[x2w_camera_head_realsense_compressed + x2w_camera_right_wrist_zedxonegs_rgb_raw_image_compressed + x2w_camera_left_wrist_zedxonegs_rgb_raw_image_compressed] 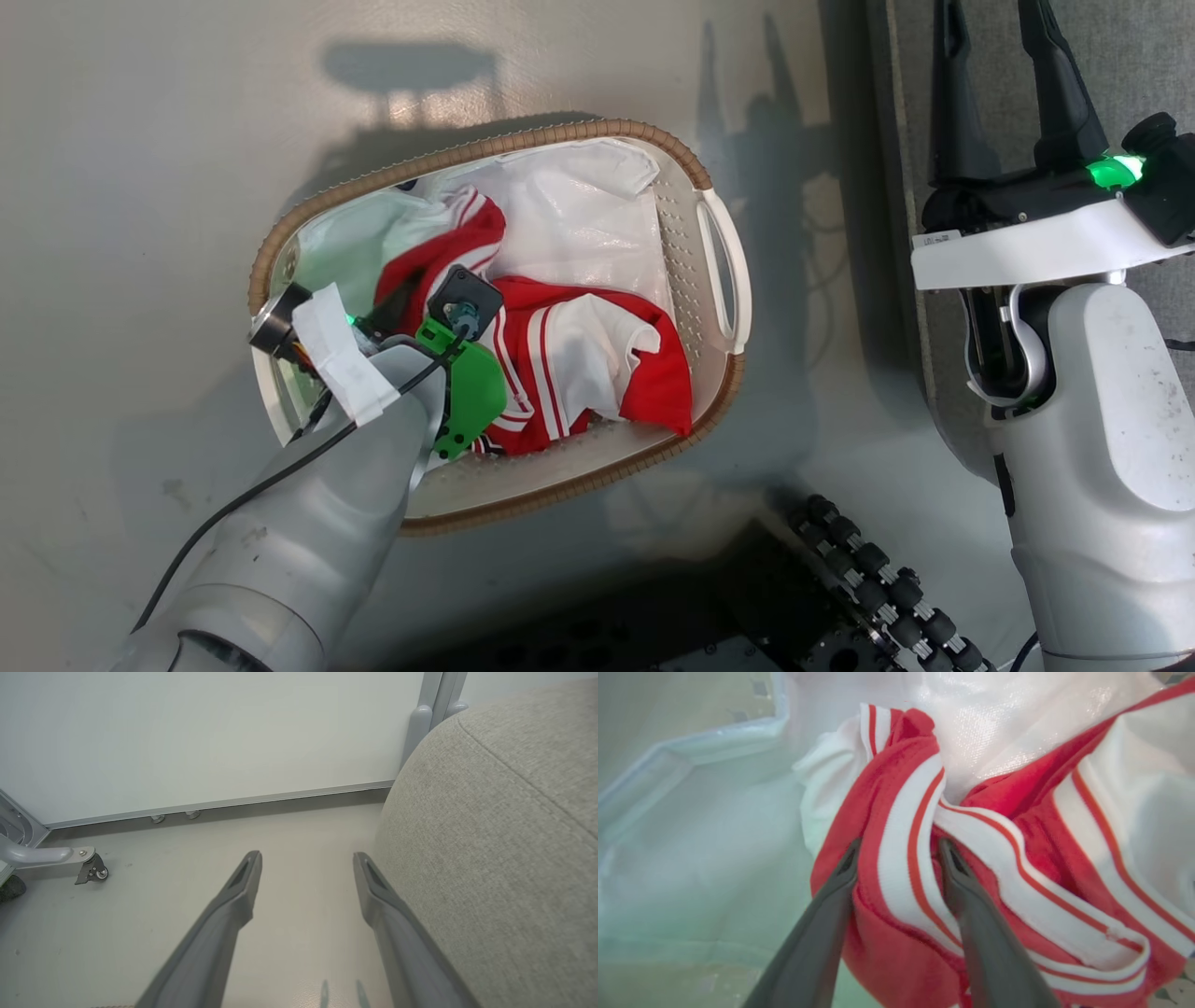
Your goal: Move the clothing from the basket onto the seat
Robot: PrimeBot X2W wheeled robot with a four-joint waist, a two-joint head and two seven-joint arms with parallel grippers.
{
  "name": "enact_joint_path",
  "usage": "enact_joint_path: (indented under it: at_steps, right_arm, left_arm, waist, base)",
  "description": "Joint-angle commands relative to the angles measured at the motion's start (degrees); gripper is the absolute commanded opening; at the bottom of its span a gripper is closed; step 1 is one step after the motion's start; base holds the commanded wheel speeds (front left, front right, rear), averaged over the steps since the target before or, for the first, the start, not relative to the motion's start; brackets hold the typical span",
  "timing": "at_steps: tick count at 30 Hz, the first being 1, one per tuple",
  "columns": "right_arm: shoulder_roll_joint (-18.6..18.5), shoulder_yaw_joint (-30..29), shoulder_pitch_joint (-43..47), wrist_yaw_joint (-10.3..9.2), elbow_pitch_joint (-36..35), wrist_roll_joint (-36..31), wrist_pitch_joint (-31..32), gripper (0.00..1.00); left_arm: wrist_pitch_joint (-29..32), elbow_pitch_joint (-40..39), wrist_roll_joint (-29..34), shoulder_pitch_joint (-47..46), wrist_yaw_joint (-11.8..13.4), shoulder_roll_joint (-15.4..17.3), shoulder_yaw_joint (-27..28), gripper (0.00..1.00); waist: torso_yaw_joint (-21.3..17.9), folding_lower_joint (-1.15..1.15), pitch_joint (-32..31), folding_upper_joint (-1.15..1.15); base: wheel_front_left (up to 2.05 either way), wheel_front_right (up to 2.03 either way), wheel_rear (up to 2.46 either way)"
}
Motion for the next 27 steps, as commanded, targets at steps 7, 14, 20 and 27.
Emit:
enact_joint_path:
  at_steps: [7, 14, 20, 27]
  right_arm:
    - [-0.2, 0.1, 1.2, -0.06, 1.2, -1.0, -0.3, 1.00]
    - [-0.2, -0.1, 3.9, -0.06, 2.8, -3.6, -0.3, 1.00]
    - [-0.2, -0.8, 7.5, -0.06, 4.9, -6.7, -0.3, 1.00]
    - [-0.2, -0.2, 12.7, -0.06, 7.5, -9.4, -0.3, 1.00]
  left_arm:
    - [-3.1, -4.2, -3.9, 3.7, -1.6, 0.3, -1.3, 0.00]
    - [-8.4, -8.1, -7.8, 7.7, -2.8, 0.3, -1.6, 0.00]
    - [-11.2, -12.4, -9.7, 9.8, -3.0, 0.3, -1.1, 0.00]
    - [-11.9, -21.1, -9.2, 11.3, -3.0, 1.7, 0.3, 0.00]
  waist:
    - [1.3, 0.00, -3.2, 0.54]
    - [3.7, 0.00, -10.2, 0.54]
    - [6.6, 0.00, -18.9, 0.54]
    - [9.1, 0.00, -30.3, 0.54]
  base:
    - [0.00, 0.00, 0.00]
    - [0.00, 0.00, 0.00]
    - [0.00, 0.00, 0.00]
    - [0.00, 0.00, 0.00]
